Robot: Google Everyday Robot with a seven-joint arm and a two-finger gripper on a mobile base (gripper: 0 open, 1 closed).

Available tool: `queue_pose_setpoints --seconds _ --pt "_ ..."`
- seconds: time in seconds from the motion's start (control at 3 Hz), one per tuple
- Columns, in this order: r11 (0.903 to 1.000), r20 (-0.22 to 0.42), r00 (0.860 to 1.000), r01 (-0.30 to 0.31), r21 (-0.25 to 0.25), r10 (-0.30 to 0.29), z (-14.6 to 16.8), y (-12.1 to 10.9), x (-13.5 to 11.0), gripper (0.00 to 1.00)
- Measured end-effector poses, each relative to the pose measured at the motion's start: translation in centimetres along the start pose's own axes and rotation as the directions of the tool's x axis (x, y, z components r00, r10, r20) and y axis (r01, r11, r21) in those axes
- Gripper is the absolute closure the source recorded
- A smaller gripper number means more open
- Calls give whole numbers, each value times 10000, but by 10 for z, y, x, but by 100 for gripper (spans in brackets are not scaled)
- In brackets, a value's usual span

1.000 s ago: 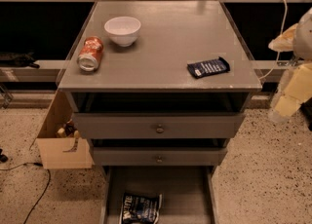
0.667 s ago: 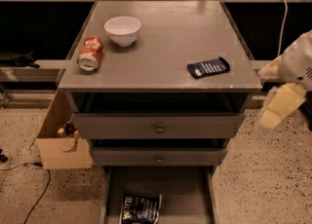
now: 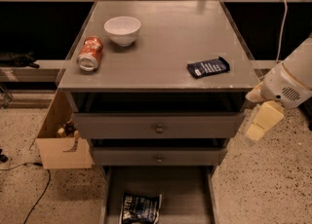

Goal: Pick blue chip bag from bottom drawer and place on counter

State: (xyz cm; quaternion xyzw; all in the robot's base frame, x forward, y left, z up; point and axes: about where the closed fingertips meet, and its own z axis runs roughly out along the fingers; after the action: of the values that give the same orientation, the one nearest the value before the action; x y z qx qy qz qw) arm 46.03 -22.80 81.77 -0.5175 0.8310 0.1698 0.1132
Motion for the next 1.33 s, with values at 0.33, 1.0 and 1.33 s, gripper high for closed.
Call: queue_pose_setpoints --seconds 0.33,1.0,1.33 --pt "9998 198 9997 -147 -166 150 4 2 8 0" --pt "9292 2956 9229 -1387 -3425 2467 109 79 81 0" --pt "8325 3549 8658 -1173 -5415 3528 188 114 96 0"
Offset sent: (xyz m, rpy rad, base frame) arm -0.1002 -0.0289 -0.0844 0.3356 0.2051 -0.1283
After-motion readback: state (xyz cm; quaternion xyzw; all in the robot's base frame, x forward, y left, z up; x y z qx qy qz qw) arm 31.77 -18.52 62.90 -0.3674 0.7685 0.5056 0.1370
